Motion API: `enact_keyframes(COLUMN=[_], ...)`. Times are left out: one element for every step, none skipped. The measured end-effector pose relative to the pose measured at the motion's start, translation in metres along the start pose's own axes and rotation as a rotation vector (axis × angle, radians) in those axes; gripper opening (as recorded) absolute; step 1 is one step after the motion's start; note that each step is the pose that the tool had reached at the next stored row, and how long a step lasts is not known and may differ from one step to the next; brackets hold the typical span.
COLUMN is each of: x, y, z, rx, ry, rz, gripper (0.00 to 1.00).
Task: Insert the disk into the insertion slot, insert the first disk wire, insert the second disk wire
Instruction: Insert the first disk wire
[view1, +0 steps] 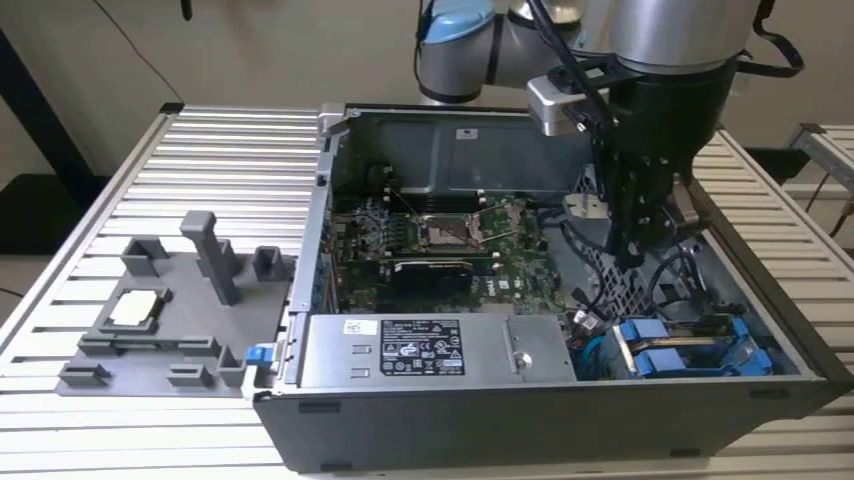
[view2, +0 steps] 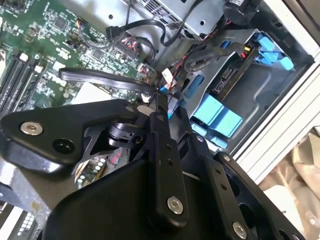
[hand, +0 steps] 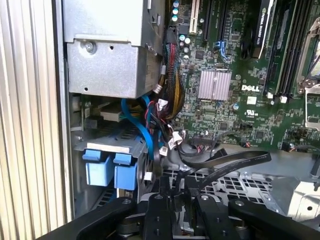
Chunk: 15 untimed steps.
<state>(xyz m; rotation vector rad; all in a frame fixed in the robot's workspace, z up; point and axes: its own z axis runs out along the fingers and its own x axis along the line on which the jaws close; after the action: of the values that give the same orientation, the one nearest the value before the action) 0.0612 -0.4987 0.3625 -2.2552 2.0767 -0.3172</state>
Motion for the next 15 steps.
enact_keyframes(x=[-0.0002,-0.0006,-0.0009,-0.0014,-0.0022,-0.0029,-0.0034,-0.0040,-0.0044,-0.0046,-0.0050,-0.0054,-0.0058,-0.0062,-0.0064], y=[0.0000,0.0000,-0.0001,-0.0001,-0.0002,-0.0002,-0.0003,-0.0004,-0.0004,-0.0004,-0.0004,-0.0005,-0.0005,-0.0005,-0.0006], z=[-0.0001,0.0000,-0.0001,-0.0001,-0.0002,-0.0003,-0.0003,-0.0004,-0.0005,-0.0005,-0.0005,-0.0005,-0.0006,-0.0006,-0.0007], rx=[-0.0004,-0.0005,-0.0005,-0.0004,-0.0003,-0.0001,0.0004,0.0008,0.0012,0.0014,0.0017,0.0020,0.0024,0.0027,0.0030], ry=[0.0045,0.0059,0.0063,0.0064,0.0065,0.0065,0.0061,0.0055,0.0053,0.0049,0.0046,0.0040,0.0032,0.0024,0.0016], rz=[-0.001,-0.001,-0.002,-0.002,-0.002,-0.002,-0.001,-0.001,-0.001,-0.001,-0.001,-0.001,-0.001,0.000,0.000], gripper=[0.27,0.27,0.27,0.27,0.27,0.27,0.27,0.27,0.27,0.27,0.27,0.27,0.27,0.27,0.27])
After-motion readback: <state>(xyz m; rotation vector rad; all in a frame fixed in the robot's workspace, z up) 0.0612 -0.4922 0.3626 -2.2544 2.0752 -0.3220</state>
